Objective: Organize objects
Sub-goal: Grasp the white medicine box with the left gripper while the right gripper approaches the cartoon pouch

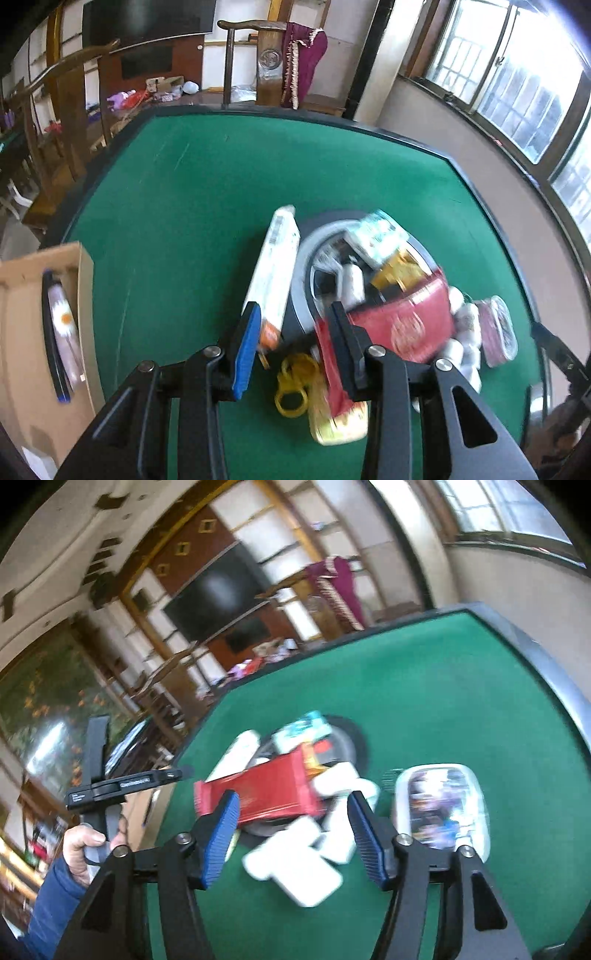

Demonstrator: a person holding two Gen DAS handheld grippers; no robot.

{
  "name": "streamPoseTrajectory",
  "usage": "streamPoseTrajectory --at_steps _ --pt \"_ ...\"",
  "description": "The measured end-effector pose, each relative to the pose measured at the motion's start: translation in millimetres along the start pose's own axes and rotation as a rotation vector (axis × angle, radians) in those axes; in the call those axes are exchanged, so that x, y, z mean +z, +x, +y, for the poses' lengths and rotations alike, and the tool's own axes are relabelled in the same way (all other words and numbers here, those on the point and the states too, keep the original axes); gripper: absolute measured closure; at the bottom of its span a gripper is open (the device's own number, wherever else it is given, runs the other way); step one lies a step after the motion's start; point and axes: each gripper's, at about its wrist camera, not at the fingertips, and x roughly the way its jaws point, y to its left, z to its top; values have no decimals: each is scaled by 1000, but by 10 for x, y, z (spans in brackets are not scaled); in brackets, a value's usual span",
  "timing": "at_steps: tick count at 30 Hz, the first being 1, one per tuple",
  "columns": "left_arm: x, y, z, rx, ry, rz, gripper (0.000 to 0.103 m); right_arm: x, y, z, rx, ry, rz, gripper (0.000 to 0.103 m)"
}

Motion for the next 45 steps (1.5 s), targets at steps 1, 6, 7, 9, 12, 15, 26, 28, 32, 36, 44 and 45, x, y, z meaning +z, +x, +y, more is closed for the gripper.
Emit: streamPoseTrajectory --at_steps 1,6,7,9,12,15,26,28,32,36,44,45 --pt "51 49 15 7 -2 8 66 29 -28 -74 -20 26 -10 36" --pt "223 408 33 36 31 89 66 147 -182 -394 -80 114 -51 29" --pt "232 462 15 66 55 98 66 162 -191 -458 -85 124 -50 27" --pt "244 597 -36 112 121 123 66 168 -171 -517 -86 147 -43 27" --pt "251 760 -103 160 180 146 66 172 -142 -529 -81 153 -29 27" --pt "269 893 -145 155 171 151 66 181 -90 -503 -101 132 -17 27" --pt "-62 642 54 207 -6 87 85 135 159 -608 -287 55 82 23" --pt "-157 482 117 179 -38 60 85 128 240 -624 -303 37 106 23" --pt "-406 158 192 160 -84 12 85 56 352 -617 -376 -28 146 23" --pt "-619 -129 175 171 -94 -76 85 -2 508 -591 -417 -88 192 19" --pt "-768 -331 127 82 -55 -195 85 -79 595 -480 -462 -182 192 21" --pt "-751 -331 122 71 -48 -197 85 -85 597 -465 -470 -191 190 22"
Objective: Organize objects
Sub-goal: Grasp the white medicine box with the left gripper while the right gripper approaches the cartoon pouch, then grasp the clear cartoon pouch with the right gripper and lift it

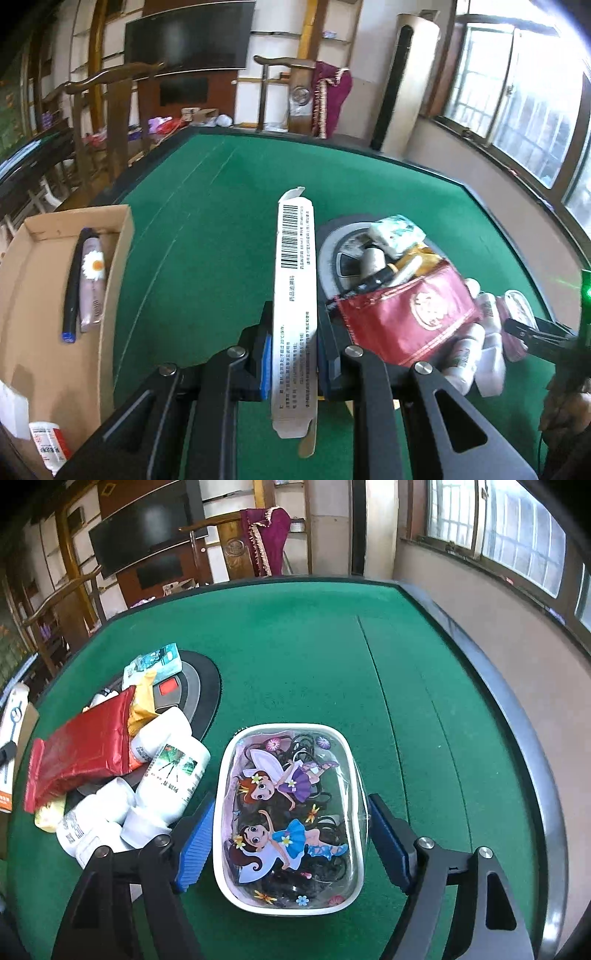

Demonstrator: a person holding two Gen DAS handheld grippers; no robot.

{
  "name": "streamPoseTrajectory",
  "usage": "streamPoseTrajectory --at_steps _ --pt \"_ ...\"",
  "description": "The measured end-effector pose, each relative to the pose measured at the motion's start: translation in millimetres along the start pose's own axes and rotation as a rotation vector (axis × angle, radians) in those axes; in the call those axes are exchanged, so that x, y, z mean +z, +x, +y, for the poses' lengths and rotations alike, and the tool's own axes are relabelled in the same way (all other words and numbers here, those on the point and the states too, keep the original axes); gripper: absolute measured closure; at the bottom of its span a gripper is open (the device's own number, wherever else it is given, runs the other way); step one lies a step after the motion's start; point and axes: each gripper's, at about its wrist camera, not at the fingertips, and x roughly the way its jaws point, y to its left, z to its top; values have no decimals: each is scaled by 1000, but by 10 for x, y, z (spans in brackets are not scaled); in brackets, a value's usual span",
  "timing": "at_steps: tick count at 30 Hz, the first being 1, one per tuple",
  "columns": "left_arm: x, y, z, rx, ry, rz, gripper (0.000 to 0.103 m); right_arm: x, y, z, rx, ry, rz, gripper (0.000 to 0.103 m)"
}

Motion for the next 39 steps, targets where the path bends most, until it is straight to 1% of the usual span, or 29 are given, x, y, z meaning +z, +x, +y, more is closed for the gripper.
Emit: streamPoseTrajectory --at_steps 4,7,10,11,15,18,20,24,28,32,34,37,38,39 --pt "-13 -2 -46 -33 11 -2 85 -4 -6 32 -22 -19 -2 22" --pt "-16 -1 -100 -41 24 -11 85 -2 4 61 -38 -27 -11 21" --pt "-34 3 -150 -81 26 -9 85 6 9 99 -65 -37 -20 16" --pt "-39 -3 -176 -94 33 -11 85 7 3 106 -70 -40 -24 16" --pt "-82 -67 -308 -124 75 -43 85 11 3 94 -73 -35 -24 15" --pt "-109 -90 -374 -157 96 -55 85 26 -22 102 -93 -44 -28 14" --pt "-119 -79 -390 -165 99 -56 85 24 -27 118 -93 -55 -29 14" --pt "-132 -20 -371 -183 87 -33 85 15 -15 127 -101 -61 -30 12" --pt "-145 31 -358 -190 79 -14 85 19 -3 80 -76 -38 -24 12" --pt "-145 50 -352 -190 76 -9 85 35 -78 106 -97 -53 -44 10" --pt "-139 65 -355 -190 76 -5 85 25 -23 137 -107 -73 -21 8" --pt "-138 81 -344 -192 71 -2 85 0 87 163 -136 -97 13 9" --pt "-144 82 -340 -195 73 0 85 -13 102 156 -130 -97 13 16" --pt "-146 79 -338 -194 72 -2 85 -16 100 134 -118 -83 9 17"
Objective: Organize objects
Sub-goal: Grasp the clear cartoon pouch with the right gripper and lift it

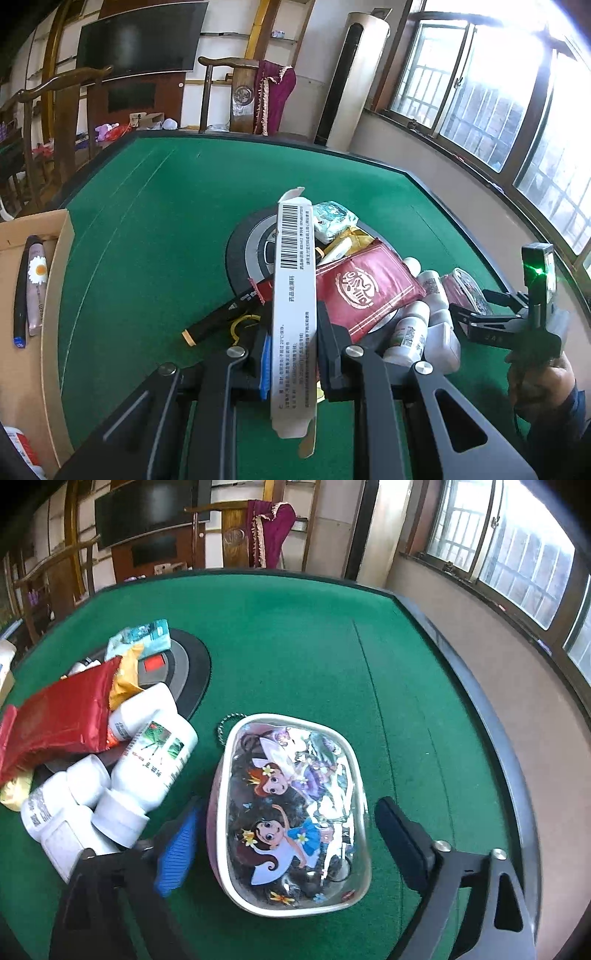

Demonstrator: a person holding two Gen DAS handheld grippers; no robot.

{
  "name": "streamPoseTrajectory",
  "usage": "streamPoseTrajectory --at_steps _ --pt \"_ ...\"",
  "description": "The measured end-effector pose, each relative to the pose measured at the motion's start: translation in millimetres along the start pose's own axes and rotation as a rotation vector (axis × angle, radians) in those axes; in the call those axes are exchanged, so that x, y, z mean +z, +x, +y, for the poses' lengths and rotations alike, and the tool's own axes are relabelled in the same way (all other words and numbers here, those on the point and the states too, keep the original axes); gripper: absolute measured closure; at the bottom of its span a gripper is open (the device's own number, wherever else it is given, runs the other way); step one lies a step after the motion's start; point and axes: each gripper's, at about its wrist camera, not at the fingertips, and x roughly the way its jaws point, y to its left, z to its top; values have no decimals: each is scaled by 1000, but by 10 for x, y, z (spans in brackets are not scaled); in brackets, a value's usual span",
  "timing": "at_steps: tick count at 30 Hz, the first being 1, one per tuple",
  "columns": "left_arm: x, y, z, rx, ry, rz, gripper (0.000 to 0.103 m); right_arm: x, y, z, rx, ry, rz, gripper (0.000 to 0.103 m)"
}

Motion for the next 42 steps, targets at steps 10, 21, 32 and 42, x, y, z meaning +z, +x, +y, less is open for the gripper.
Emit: streamPoseTrajectory --at_steps 10,21,32,42 --pt "2 -101 -19 -26 12 -40 85 71 -576 -101 42 120 -190 18" --pt "19 -176 -6 -31 4 -75 84 120 -986 739 142 18 -324 18" --pt "63 -363 113 -32 -44 -149 84 183 -1070 1331 152 -32 -377 18" --pt "9 -528 94 34 -35 -230 84 140 -1127 1433 181 -38 -422 17"
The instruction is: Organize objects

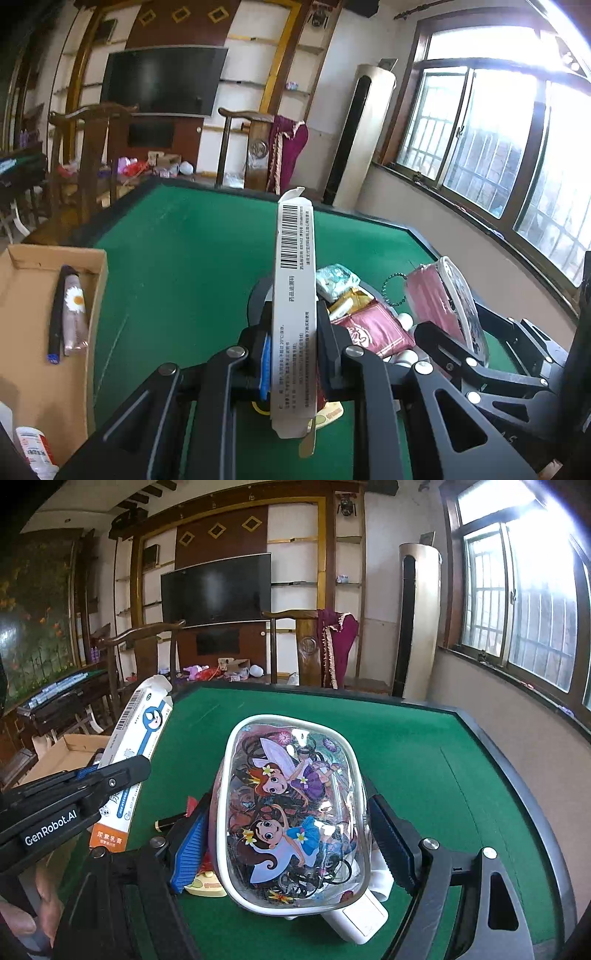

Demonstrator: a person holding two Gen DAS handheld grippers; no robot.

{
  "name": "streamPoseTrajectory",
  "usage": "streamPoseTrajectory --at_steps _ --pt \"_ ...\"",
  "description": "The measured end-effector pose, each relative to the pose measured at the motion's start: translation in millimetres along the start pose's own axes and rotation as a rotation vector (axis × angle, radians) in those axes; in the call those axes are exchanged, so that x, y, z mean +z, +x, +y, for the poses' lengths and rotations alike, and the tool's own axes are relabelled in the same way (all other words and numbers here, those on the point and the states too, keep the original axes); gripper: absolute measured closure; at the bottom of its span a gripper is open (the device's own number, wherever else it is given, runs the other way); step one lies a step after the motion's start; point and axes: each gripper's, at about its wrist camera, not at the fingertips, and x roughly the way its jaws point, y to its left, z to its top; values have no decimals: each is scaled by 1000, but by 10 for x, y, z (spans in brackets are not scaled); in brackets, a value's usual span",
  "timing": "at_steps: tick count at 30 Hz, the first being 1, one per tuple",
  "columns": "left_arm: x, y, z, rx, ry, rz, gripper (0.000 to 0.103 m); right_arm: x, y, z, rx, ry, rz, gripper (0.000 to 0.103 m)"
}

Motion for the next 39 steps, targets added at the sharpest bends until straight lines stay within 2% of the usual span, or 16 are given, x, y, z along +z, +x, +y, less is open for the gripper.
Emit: streamPoseTrajectory --at_steps 8,18,24,31,33,35,36,38,39 --pt "-44 -94 -72 109 45 -79 84 -53 -77 53 30 -25 -25 17" --pt "-59 -156 -99 163 64 -123 84 -86 -96 83 45 -25 -30 17" --pt "-91 -339 -116 238 112 -179 84 -106 -87 152 57 -34 -33 17" --pt "-162 -625 -18 270 100 -231 84 -97 -203 312 74 -50 -64 17" --pt "-176 -640 -10 268 97 -219 84 -116 -220 350 80 -51 -62 17" --pt "-192 -626 28 247 93 -173 84 -133 -213 361 82 -51 -56 17" --pt "-195 -604 65 217 78 -137 83 -131 -201 347 79 -48 -54 17" --pt "-160 -469 224 132 -5 -13 72 -134 -172 310 84 -29 -43 17" --pt "-145 -407 279 120 -37 32 68 -130 -146 263 93 -10 -34 17"
